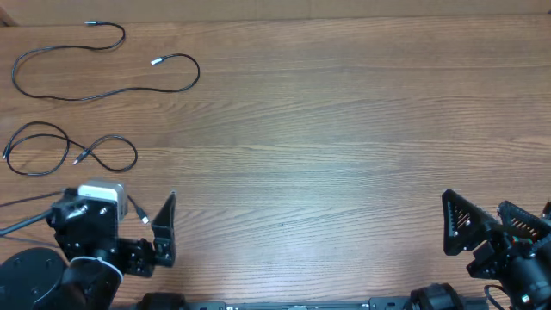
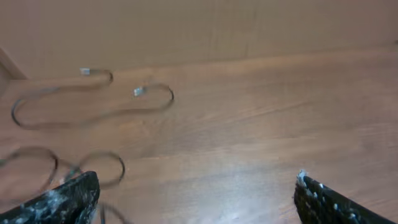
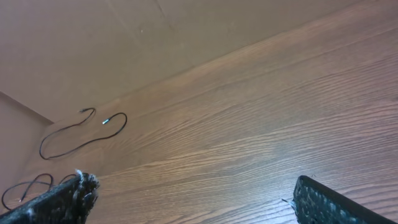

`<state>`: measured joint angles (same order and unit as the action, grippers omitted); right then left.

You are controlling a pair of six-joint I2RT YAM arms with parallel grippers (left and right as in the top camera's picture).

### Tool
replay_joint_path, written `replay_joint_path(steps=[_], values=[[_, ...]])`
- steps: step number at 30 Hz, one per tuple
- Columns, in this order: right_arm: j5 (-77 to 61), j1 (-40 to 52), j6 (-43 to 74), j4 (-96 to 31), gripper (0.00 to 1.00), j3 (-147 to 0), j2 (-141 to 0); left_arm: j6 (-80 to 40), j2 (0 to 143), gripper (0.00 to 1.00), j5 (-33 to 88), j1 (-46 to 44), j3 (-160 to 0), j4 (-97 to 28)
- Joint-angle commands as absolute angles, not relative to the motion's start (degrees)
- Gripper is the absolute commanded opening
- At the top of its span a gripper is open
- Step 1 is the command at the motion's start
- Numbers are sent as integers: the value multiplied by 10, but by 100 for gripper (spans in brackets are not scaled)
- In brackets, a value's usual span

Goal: Untangle cables

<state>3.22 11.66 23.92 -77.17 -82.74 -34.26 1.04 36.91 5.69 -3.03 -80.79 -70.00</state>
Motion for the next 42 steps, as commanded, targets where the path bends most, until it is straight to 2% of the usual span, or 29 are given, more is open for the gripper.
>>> replay_joint_path(steps=[1,10,27,34,42], values=[[38,119,235,-769,100,-836,-344,2,367,100,51,-34,-806,-725],[38,120,235,-769,100,-835,-344,2,367,99,51,-34,-806,-833],[71,83,234,-817,100,-832,-309,2,367,99,51,-34,-806,-838],[81,58,160,-695,100,-715,-233,2,367,99,51,-34,-806,-838],[52,21,144,-489,100,-472,-114,2,367,100,51,-34,-806,-838]])
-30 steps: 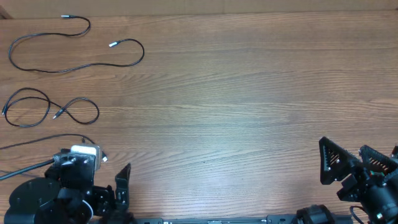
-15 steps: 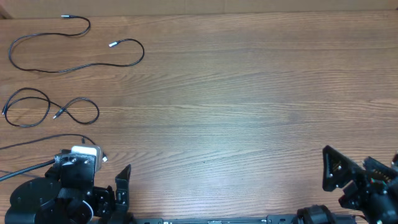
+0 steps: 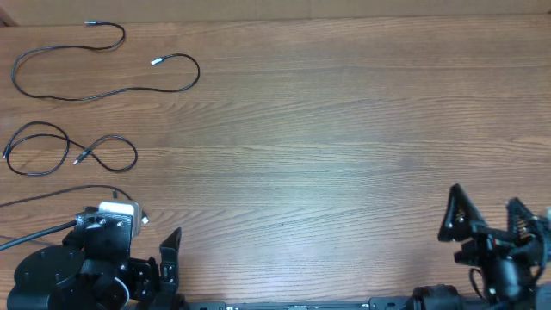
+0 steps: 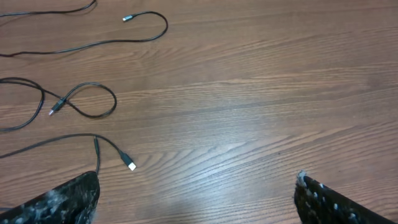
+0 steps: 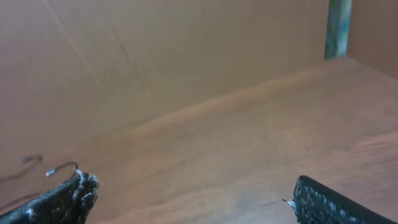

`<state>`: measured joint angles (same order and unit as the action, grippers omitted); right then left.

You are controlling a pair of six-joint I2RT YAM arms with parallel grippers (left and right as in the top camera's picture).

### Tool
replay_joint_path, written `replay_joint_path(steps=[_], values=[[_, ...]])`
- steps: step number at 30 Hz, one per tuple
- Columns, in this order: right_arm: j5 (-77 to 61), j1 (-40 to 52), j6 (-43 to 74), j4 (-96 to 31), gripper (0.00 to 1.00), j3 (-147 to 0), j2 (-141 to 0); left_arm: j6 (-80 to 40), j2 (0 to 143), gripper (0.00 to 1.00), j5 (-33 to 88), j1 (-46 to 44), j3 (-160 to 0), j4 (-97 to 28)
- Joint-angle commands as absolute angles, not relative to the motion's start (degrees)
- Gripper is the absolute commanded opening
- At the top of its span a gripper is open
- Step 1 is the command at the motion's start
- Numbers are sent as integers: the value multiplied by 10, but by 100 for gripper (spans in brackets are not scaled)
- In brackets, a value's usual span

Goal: Untangle cables

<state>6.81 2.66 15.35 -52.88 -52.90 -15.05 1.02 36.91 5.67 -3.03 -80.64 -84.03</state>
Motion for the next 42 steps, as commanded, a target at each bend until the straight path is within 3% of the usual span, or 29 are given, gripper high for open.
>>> replay_joint_path(steps=[1,8,15,23,27,33,42], values=[[49,21,144,-473,100,-452,-103,2,367,100,51,-34,-806,-838],[-3,21,114,-271,100,-252,-2,2,367,99,51,-34,-806,-838],[-10,17,114,-70,100,-128,-2,2,367,100,51,-34,-806,-838],[-16,17,114,55,100,-44,-2,2,367,100,51,-34,-806,-838],[-76,11,60,120,100,-12,-2,2,367,99,51,-34,-806,-838],[-83,10,55,101,100,-4,-2,2,367,100,51,-34,-806,-838],[-91,9,59,-40,100,-5,-2,2,367,100,51,-34,-806,-838]])
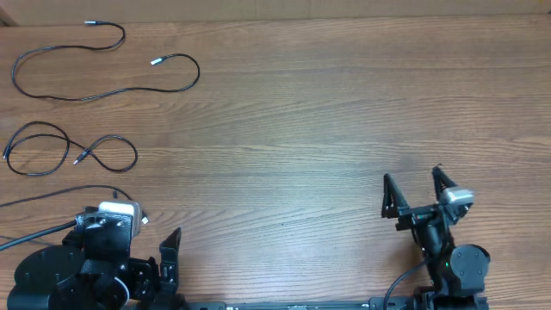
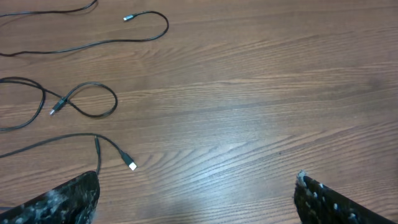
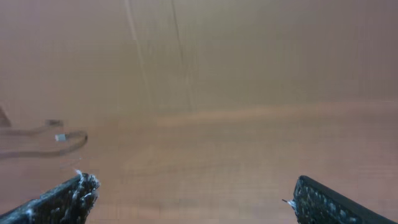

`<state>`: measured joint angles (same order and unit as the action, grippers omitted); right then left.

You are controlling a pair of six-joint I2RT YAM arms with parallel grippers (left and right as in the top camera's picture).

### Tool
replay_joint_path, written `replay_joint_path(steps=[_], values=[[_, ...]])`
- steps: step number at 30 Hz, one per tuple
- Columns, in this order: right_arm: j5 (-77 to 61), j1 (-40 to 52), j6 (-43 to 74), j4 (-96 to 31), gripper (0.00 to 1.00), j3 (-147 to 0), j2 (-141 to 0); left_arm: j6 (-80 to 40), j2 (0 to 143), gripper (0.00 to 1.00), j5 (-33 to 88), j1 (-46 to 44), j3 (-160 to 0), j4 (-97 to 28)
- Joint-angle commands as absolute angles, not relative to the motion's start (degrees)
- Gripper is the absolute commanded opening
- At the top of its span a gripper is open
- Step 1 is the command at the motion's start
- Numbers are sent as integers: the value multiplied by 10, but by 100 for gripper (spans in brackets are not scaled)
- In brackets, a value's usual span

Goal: Untangle cables

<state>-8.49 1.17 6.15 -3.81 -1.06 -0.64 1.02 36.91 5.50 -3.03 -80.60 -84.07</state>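
Three black cables lie apart at the table's far left. A long one (image 1: 103, 84) curves at the back with both plugs free. In front of it a second cable (image 1: 73, 153) crosses itself in two loops. A third (image 2: 93, 140) ends in a white-tipped USB plug (image 2: 132, 165) just ahead of my left gripper (image 2: 196, 202), which is open and empty at the front left edge. My right gripper (image 1: 414, 191) stands open and empty at the front right, far from all cables. In the blurred right wrist view, only a faint cable end (image 3: 62, 137) shows.
The wooden table (image 1: 327, 112) is bare across its middle and right. A brown wall (image 3: 217, 56) rises behind the far edge. The left arm's base (image 1: 39, 275) fills the front left corner.
My right arm has moved from the table's right edge inward to the left, and its camera now faces the back wall. The left arm and the cables have not moved.
At first both grippers were open and low near the front corners, the left one beside the third cable's plug. Then the left arm stood drawn back to the front edge, looking down on the cables. The right arm was first lower, now further inward. No cable has shifted.
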Motion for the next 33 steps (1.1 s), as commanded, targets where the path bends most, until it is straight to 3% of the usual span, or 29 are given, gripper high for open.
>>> replay_joint_path(steps=[1,9,17,33], values=[[-91,9,59,-40,100,-5,-2,2,367,100,51,-34,-806,-838],[-76,9,54,-44,100,-5,-2,2,367,100,51,-34,-806,-838],[-68,9,-63,-46,100,-5,-2,2,367,100,51,-34,-806,-838],[-52,3,-63,-49,100,-5,-2,2,367,100,51,-34,-806,-838]])
